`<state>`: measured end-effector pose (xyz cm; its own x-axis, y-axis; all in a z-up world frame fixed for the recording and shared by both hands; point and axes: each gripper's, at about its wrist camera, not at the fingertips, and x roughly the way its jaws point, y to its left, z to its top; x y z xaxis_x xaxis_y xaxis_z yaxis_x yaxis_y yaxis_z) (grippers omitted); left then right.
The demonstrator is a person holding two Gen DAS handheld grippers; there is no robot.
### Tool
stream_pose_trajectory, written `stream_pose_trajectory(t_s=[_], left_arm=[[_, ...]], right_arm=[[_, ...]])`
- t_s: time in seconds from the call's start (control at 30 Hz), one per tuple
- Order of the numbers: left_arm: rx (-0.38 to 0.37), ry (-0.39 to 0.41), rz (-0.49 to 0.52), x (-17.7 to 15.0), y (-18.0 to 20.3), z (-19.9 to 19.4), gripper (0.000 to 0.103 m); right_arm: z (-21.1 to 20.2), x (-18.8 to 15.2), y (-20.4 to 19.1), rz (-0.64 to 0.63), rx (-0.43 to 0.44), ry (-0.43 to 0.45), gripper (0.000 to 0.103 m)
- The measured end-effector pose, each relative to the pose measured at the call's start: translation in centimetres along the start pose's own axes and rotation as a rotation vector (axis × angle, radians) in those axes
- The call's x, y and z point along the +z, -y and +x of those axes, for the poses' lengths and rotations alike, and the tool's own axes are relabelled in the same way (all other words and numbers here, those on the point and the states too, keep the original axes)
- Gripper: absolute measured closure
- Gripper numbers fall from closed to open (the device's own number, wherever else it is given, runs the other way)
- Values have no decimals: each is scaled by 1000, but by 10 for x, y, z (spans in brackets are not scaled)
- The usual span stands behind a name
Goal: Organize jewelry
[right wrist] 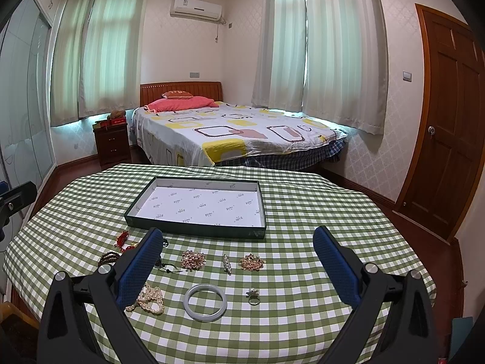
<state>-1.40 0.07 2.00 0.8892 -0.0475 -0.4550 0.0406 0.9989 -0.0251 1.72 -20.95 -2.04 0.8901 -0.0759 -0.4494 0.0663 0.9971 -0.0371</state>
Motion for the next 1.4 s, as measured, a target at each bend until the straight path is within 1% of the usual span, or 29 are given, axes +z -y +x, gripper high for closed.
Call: stream_pose_trajectory(t_s=[0.67, 1.4], left_arm=[[0, -7, -10, -3, -3, 1, 4], [2, -10, -11, -4, -3, 2, 4]], right_arm=[[-1, -2, -1, 0, -1, 4, 6], [-2, 4, 1, -1, -2, 9, 6]])
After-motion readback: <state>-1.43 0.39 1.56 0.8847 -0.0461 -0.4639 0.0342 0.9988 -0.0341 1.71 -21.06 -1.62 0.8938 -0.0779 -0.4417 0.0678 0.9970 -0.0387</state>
